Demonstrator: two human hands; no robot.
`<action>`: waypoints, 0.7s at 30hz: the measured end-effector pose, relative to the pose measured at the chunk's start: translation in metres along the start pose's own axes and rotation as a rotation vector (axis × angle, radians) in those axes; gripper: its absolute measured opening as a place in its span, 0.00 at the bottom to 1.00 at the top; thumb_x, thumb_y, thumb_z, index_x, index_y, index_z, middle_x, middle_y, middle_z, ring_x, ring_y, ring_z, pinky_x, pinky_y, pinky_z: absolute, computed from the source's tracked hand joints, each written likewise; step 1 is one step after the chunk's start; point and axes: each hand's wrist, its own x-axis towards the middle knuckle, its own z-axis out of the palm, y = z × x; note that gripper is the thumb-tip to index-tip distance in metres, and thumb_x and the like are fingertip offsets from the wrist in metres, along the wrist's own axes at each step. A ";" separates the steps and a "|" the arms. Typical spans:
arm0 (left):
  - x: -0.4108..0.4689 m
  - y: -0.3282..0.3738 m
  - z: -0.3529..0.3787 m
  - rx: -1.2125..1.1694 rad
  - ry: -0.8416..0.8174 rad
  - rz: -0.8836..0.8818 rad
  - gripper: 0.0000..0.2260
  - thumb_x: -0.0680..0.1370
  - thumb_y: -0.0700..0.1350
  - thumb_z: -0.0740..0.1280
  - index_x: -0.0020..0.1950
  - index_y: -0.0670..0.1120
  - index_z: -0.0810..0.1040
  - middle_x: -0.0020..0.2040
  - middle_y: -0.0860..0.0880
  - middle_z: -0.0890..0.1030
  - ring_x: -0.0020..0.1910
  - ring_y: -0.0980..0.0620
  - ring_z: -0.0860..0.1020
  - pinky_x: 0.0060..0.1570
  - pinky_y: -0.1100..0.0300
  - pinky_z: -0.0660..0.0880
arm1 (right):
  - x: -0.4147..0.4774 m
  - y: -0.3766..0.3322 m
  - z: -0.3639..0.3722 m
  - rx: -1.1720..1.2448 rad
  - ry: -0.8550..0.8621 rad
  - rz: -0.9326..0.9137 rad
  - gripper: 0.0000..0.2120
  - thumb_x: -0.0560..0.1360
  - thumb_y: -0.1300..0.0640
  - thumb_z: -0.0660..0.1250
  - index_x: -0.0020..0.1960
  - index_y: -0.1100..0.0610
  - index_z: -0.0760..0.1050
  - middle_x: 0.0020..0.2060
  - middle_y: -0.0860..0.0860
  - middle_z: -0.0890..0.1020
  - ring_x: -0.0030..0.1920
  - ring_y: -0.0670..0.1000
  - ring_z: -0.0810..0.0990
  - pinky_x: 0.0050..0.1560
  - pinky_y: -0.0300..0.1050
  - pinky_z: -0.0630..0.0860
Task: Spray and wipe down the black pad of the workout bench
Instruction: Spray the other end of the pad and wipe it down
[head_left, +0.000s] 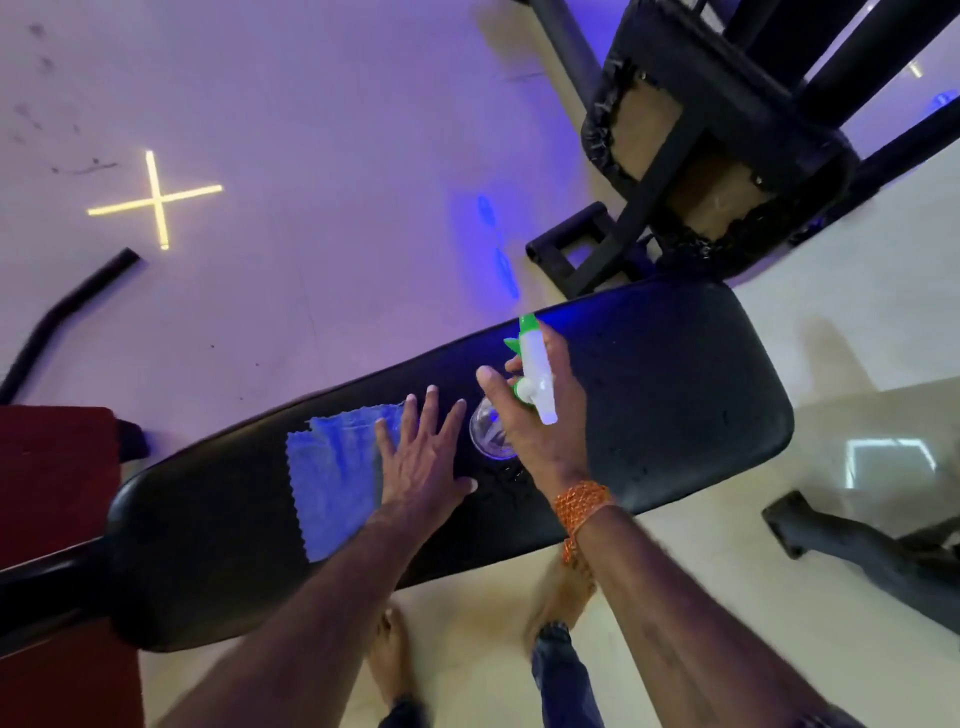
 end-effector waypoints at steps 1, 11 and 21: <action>0.001 0.003 -0.001 0.009 -0.004 -0.007 0.47 0.77 0.56 0.74 0.85 0.57 0.45 0.86 0.49 0.38 0.84 0.45 0.39 0.79 0.34 0.42 | 0.009 0.001 -0.003 0.052 0.039 0.018 0.22 0.74 0.56 0.78 0.66 0.56 0.76 0.49 0.49 0.81 0.46 0.45 0.81 0.50 0.40 0.78; 0.043 0.091 0.012 -0.072 0.106 0.094 0.38 0.80 0.59 0.67 0.85 0.56 0.53 0.86 0.50 0.44 0.85 0.45 0.44 0.79 0.35 0.50 | 0.047 0.050 -0.117 0.538 0.204 0.446 0.12 0.78 0.64 0.70 0.61 0.59 0.78 0.55 0.58 0.86 0.38 0.49 0.76 0.33 0.41 0.74; 0.107 0.228 0.029 0.011 0.004 0.131 0.52 0.73 0.69 0.70 0.83 0.61 0.38 0.83 0.51 0.30 0.82 0.42 0.30 0.72 0.22 0.44 | 0.086 0.080 -0.223 0.100 0.143 0.657 0.10 0.80 0.47 0.71 0.53 0.54 0.78 0.37 0.52 0.83 0.23 0.47 0.70 0.25 0.40 0.69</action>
